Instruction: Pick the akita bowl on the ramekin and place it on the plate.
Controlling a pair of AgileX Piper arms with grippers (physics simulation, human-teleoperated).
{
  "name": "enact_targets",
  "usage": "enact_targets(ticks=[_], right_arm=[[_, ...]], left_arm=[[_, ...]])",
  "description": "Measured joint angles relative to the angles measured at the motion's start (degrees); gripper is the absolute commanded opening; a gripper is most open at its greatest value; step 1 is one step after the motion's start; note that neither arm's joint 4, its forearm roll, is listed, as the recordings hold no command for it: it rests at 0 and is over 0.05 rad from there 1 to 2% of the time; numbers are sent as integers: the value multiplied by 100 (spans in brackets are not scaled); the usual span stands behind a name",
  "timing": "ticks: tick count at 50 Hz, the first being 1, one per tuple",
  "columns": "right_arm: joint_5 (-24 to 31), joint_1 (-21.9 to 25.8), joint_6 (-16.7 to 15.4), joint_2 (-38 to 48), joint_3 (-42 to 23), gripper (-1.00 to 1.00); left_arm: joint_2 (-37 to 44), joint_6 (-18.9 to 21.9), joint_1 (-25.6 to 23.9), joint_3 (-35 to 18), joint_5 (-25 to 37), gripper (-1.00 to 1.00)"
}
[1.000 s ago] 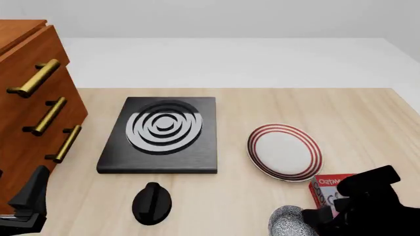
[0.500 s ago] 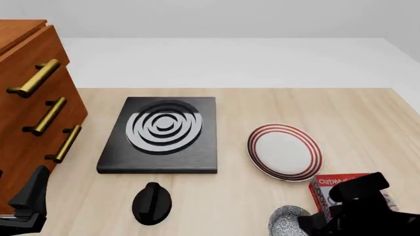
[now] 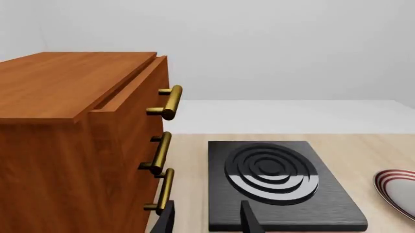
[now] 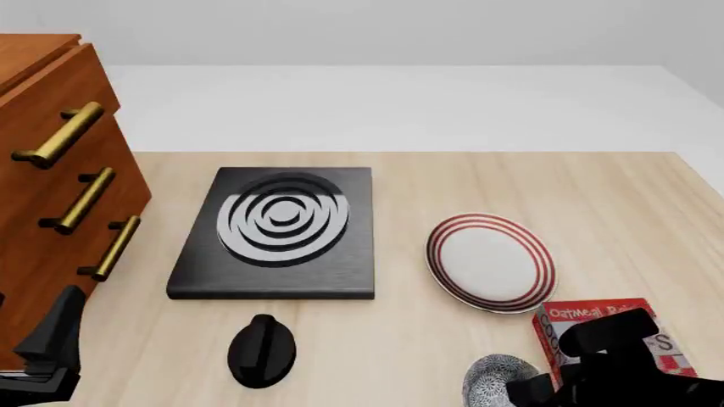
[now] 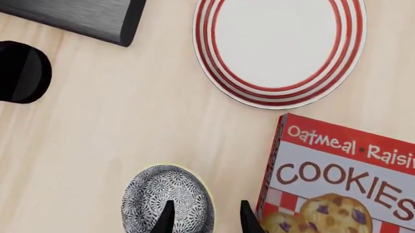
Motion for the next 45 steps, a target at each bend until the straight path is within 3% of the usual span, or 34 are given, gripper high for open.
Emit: enact_targets(ticks=[27, 28, 45], right_arm=[[-391, 234, 206, 289, 116, 100], [-394, 239, 209, 295, 114, -100], [-368, 208, 216, 261, 93, -100]], left_arm=[[0, 0, 0, 0, 0, 100], [0, 0, 0, 0, 0, 100], [0, 0, 0, 0, 0, 100]])
